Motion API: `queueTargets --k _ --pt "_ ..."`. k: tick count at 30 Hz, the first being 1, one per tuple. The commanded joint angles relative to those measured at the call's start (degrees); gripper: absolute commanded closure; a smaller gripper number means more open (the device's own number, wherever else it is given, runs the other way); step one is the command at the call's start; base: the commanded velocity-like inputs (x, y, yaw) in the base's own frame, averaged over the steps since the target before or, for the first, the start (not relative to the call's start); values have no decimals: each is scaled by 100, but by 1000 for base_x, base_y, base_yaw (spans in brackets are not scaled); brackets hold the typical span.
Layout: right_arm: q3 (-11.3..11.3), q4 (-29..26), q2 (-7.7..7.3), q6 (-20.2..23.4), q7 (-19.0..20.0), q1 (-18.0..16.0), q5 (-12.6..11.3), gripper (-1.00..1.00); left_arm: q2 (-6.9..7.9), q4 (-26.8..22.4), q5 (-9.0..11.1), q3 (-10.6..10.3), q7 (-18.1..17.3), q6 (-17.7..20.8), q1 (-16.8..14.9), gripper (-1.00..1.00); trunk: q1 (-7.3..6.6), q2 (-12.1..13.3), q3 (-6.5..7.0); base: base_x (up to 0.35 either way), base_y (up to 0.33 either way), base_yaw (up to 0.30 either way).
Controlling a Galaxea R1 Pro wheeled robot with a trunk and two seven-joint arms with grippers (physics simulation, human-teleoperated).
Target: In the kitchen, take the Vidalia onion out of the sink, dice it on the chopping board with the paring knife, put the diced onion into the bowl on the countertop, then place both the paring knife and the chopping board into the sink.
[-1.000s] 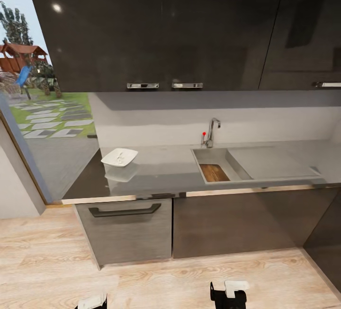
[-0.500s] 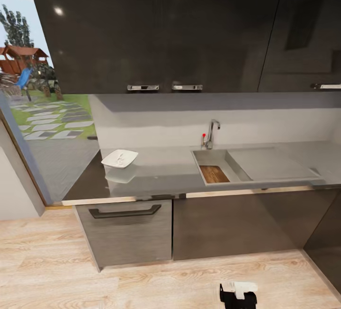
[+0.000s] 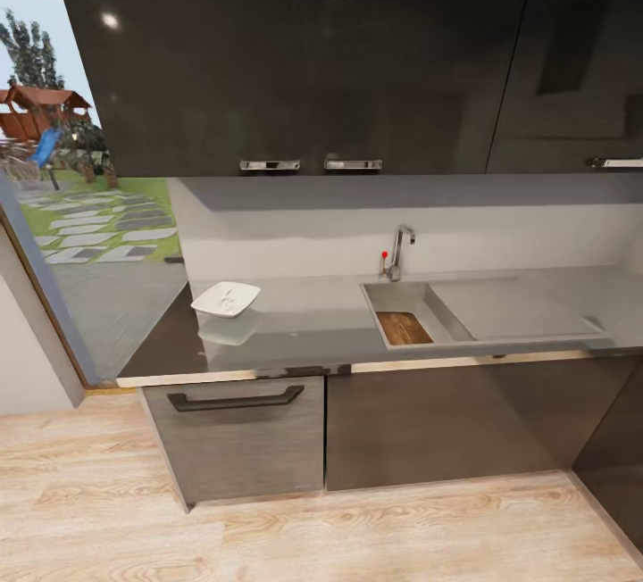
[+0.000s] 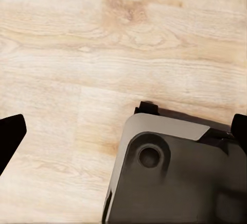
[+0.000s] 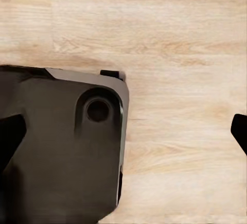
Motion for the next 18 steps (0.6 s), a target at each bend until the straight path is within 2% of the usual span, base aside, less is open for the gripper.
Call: queueTargets --k 1,7,18 --pt "-53 3 29 95 -16 -2 43 -100 -9 20 42 -48 4 -36 -6 -100 3 -11 -12 0 0 0" --pt "-58 -11 59 232 -79 3 60 -100 -8 10 36 -40 -21 -40 1 -100 3 -11 -12 0 0 0" --pt "-54 -115 107 -3 -81 3 56 -100 -6 -3 33 -39 -41 -85 1 -100 3 -11 -12 0 0 0"
